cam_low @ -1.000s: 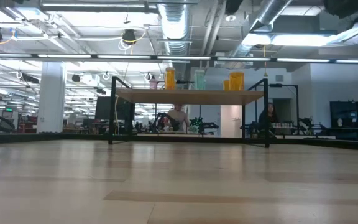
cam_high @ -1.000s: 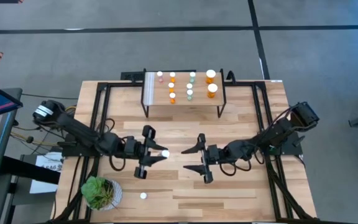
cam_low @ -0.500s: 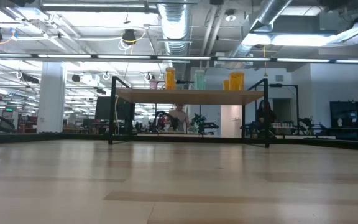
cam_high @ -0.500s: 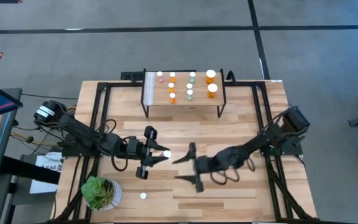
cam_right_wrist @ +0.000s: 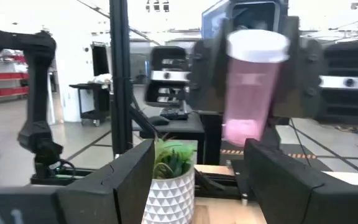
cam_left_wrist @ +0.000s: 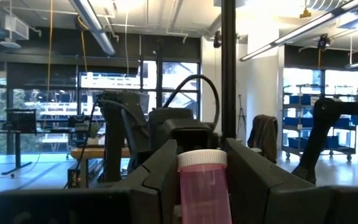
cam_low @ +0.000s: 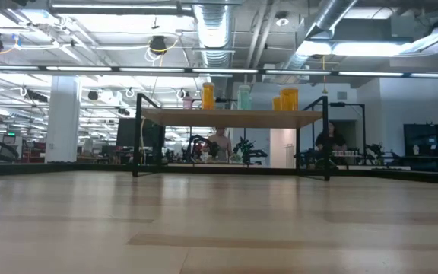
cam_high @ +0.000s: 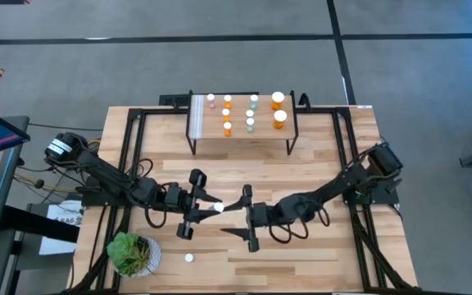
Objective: Pick and place medicine bottles onto shelf by color
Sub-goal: Put the top small pink pill bottle on the shelf aligned with the other small pink pill bottle
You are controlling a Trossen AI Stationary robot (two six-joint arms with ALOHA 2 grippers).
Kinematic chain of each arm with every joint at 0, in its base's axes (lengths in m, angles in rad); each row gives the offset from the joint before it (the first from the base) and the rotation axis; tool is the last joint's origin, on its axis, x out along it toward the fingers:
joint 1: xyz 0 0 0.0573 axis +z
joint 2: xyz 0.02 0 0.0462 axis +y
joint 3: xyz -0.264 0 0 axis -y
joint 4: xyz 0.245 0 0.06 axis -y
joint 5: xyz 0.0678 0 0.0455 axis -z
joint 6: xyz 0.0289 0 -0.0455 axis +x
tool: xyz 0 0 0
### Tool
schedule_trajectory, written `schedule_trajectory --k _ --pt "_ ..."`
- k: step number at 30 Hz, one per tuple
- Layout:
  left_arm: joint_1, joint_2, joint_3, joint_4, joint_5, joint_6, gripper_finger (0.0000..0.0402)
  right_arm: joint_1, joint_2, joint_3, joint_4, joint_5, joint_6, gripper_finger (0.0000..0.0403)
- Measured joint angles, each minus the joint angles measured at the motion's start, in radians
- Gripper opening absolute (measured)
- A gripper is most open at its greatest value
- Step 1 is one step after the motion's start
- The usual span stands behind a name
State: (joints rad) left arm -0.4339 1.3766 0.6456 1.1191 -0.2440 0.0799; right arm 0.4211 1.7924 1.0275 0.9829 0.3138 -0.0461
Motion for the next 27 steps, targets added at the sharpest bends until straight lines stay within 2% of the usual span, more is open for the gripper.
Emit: schedule_trajectory --k 7,14,19,27 --pt "0.0 0.0 0.0 0.003 -0.004 0.002 0.0101 -0.026 0.0 0.0 -0.003 0.019 0.069 0.027" --pt "-0.001 0.004 0.0 0.02 -0.001 0.002 0.0101 -0.032 0.0 0.0 0.009 0.026 0.072 0.027" --pt "-0.006 0.087 0.051 0.098 0.027 0.0 0.0101 -0.028 0.0 0.0 0.03 0.019 0.073 0.027" --pt "-0.009 0.164 0.121 0.092 0.009 0.024 0.0101 -0.009 0.0 0.0 0.036 0.001 0.069 0.027"
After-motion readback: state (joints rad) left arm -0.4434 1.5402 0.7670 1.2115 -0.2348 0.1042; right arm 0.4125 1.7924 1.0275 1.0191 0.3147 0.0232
